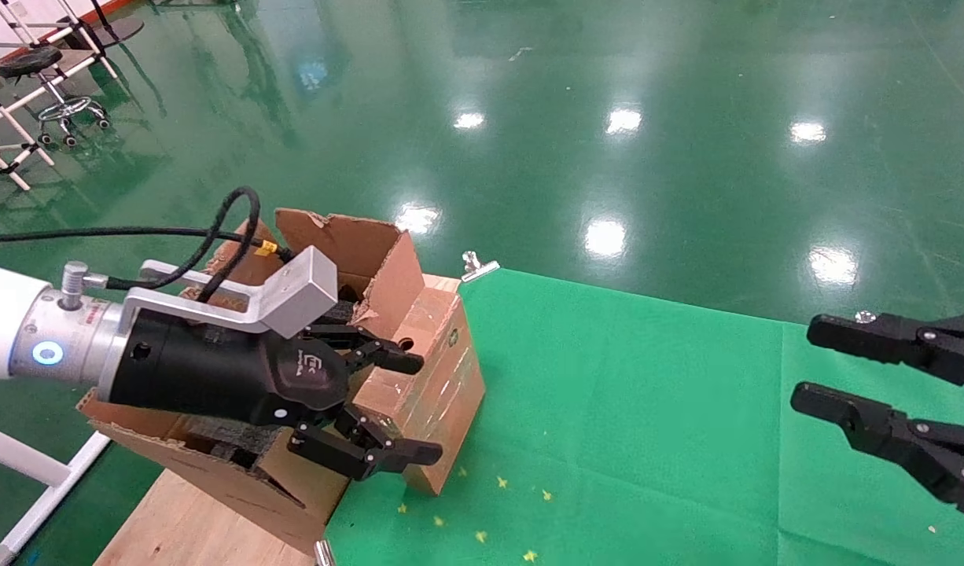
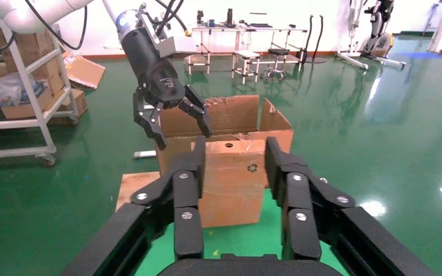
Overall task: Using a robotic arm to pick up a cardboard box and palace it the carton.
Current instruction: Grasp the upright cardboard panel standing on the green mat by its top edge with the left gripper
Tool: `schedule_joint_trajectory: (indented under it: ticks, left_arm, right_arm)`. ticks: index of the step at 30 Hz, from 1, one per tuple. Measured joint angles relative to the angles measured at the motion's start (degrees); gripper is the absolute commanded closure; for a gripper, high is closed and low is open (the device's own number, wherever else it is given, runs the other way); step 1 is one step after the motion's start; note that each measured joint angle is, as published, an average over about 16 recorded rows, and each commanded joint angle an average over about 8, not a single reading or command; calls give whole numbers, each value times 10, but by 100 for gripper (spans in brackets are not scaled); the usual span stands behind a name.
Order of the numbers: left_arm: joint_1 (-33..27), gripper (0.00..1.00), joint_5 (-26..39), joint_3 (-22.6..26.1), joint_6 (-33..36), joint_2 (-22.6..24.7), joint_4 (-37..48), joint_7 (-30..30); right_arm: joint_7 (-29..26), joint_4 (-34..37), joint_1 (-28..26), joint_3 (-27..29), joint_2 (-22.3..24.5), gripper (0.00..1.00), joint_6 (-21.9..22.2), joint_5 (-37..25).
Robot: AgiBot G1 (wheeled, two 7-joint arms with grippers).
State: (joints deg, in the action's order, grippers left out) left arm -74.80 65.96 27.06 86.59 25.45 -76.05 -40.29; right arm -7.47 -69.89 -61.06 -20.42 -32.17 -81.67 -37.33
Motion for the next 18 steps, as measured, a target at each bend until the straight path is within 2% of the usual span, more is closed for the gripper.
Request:
schedule_joint_trajectory:
  ticks: [7, 18]
  left_arm:
    - [-37, 0, 41, 16, 10, 15, 22, -32]
    - [-147, 0, 166, 84, 33, 74, 79, -109]
  right_arm:
    - [0, 0, 0, 0, 0, 100, 0, 0]
    - [0, 0, 0, 0, 0, 100, 0, 0]
